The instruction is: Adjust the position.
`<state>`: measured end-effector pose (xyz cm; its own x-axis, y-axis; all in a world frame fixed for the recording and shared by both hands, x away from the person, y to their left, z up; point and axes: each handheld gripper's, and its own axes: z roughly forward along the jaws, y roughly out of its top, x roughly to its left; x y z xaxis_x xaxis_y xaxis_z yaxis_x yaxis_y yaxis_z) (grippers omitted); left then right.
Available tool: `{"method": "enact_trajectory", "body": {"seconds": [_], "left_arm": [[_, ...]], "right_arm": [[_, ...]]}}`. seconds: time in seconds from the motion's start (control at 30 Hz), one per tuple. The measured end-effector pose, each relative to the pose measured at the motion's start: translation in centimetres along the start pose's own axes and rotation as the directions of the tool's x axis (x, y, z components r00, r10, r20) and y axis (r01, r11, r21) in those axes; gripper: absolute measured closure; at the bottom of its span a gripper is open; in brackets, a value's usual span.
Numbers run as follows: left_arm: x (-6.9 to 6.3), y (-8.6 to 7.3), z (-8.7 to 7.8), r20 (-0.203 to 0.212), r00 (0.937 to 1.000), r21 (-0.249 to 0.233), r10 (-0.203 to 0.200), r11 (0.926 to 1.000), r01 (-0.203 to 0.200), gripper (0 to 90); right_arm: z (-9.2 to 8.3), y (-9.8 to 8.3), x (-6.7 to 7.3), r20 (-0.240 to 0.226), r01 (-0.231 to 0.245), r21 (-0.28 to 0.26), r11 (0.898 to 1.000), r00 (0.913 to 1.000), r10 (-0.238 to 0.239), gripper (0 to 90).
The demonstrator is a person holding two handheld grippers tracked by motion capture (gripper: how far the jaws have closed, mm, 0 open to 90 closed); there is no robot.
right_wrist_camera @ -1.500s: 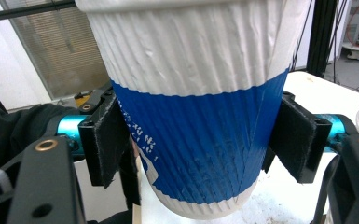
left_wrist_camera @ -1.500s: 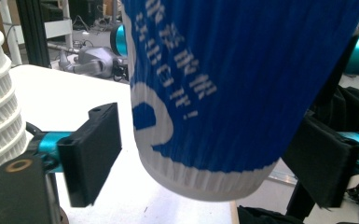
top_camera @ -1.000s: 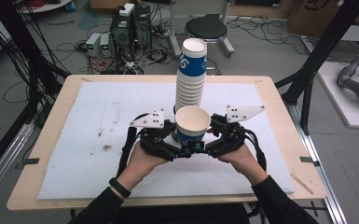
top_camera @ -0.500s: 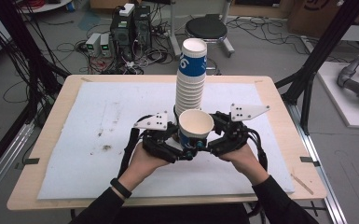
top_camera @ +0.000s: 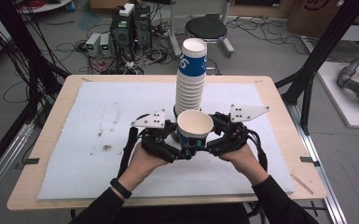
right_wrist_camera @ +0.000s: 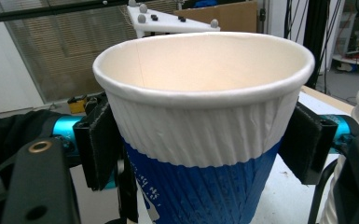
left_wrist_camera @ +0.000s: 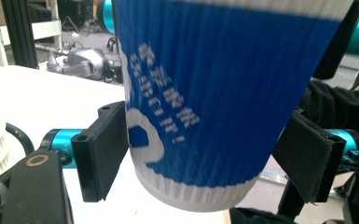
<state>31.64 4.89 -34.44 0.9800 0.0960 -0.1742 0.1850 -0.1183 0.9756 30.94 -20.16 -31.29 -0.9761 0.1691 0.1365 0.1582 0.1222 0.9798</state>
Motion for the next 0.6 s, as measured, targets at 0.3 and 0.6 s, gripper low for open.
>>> {"method": "enact_trajectory", "body": {"seconds": [0.3,0.6], "left_arm": [[-0.10,0.03,-0.01,0.019,0.9998,-0.009,0.005,1.0000,-0.005,26.6],[-0.25,0.00,0.19,0.012,0.9997,0.013,0.023,0.9997,-0.023,27.0]], "right_arm": [[0.39,-0.19,0.08,-0.011,-0.003,0.010,1.000,0.9999,0.004,22.8],[0.21,-0.07,-0.03,-0.035,-0.032,-0.022,0.999,0.9989,0.031,18.6]]}}
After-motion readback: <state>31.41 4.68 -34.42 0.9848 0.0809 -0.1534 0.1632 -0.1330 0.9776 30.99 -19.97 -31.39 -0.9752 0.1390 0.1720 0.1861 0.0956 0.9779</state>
